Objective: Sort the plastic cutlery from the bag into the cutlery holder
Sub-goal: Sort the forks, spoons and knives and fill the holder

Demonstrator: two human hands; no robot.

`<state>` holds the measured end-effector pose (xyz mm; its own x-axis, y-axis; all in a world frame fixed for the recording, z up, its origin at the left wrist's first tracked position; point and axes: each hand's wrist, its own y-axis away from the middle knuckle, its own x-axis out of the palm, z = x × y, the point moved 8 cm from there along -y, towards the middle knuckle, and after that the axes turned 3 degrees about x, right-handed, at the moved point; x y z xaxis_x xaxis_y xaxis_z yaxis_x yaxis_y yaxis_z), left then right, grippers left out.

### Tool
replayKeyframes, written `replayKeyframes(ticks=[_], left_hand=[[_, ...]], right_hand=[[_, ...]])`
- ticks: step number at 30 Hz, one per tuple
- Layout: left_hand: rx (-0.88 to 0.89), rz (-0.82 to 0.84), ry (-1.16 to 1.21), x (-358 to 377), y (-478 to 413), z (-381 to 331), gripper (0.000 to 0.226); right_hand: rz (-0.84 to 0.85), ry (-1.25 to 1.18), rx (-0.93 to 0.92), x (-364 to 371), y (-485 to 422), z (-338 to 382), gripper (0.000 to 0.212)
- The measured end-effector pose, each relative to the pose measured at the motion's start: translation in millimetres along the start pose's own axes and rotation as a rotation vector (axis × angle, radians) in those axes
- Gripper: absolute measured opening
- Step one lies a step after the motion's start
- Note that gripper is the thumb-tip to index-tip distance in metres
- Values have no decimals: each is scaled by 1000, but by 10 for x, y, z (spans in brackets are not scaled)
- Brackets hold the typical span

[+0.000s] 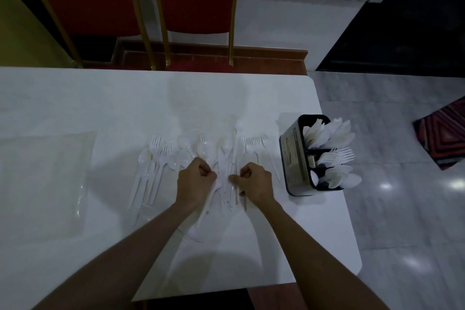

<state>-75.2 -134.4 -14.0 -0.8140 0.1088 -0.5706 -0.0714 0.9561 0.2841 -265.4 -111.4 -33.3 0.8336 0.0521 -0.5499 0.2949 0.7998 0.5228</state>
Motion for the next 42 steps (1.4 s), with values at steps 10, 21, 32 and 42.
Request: replayKeyframes(ticks=[10,21,32,42], left_hand=[[72,21,-142,-67,-250,8,10],[71,224,-288,63,-213,113,48],[-34,168,-75,-293,-153,261,16],[-131,241,139,-75,51,161,21]], right_hand=[[-209,99,91,-278,-101,-130,24],[-195,278,32,-175,-101,-25,19],[-125,118,28,-192,-20,-27,26],[-55,171,56,147,84,-11,35]])
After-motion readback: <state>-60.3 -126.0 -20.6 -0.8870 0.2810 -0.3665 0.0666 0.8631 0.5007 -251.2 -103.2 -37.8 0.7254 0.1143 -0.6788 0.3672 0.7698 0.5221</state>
